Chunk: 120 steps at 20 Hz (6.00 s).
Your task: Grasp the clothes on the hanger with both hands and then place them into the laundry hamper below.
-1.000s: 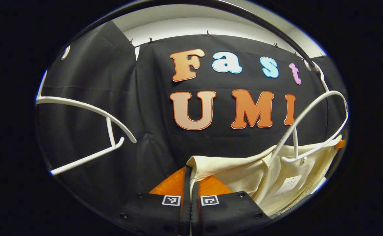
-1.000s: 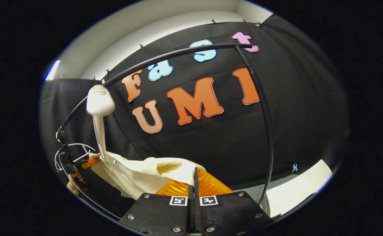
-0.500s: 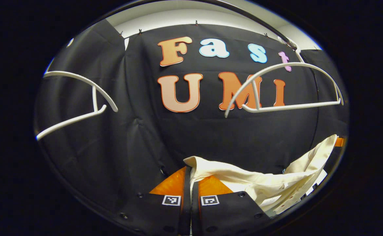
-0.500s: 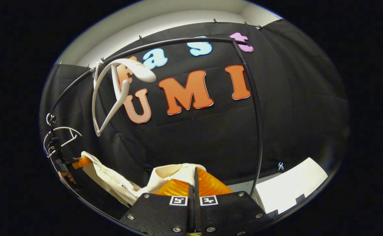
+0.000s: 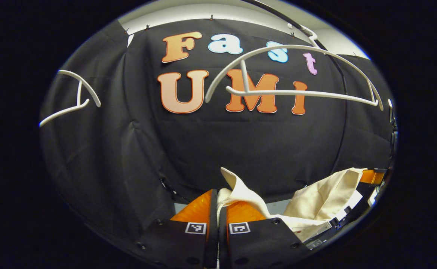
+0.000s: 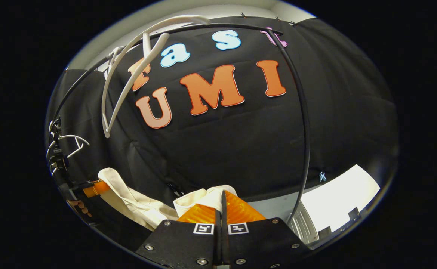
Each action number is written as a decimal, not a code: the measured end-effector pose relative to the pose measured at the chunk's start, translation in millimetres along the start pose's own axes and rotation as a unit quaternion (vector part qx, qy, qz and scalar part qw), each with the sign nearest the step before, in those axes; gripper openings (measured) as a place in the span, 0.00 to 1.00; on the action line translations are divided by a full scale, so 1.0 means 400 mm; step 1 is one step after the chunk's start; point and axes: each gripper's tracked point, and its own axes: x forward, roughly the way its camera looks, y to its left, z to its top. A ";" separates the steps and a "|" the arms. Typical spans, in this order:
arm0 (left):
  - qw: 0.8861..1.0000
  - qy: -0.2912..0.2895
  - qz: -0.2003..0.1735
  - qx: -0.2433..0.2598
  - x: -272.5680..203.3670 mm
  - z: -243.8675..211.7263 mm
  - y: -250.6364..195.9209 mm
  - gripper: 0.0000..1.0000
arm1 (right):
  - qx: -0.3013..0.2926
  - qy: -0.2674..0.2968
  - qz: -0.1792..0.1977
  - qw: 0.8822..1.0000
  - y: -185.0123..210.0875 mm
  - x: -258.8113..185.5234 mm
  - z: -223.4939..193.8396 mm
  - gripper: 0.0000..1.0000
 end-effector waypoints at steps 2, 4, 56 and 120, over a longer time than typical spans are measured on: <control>1.000 0.009 -0.006 -0.001 0.001 -0.019 -0.026 0.08 | 0.007 0.001 -0.003 1.000 0.018 -0.002 -0.016 0.00; 1.000 0.019 -0.021 -0.004 0.007 -0.029 -0.059 0.08 | 0.009 0.005 0.000 1.000 0.044 -0.005 -0.038 0.00; 0.898 0.434 -0.068 0.032 0.164 -0.647 -0.098 0.54 | 0.037 0.277 -0.143 0.949 -0.014 0.263 -0.628 0.28; 0.982 -0.188 -0.026 -0.006 -0.357 0.454 0.006 0.94 | -0.140 -0.200 -0.068 0.967 0.388 -0.407 0.358 0.87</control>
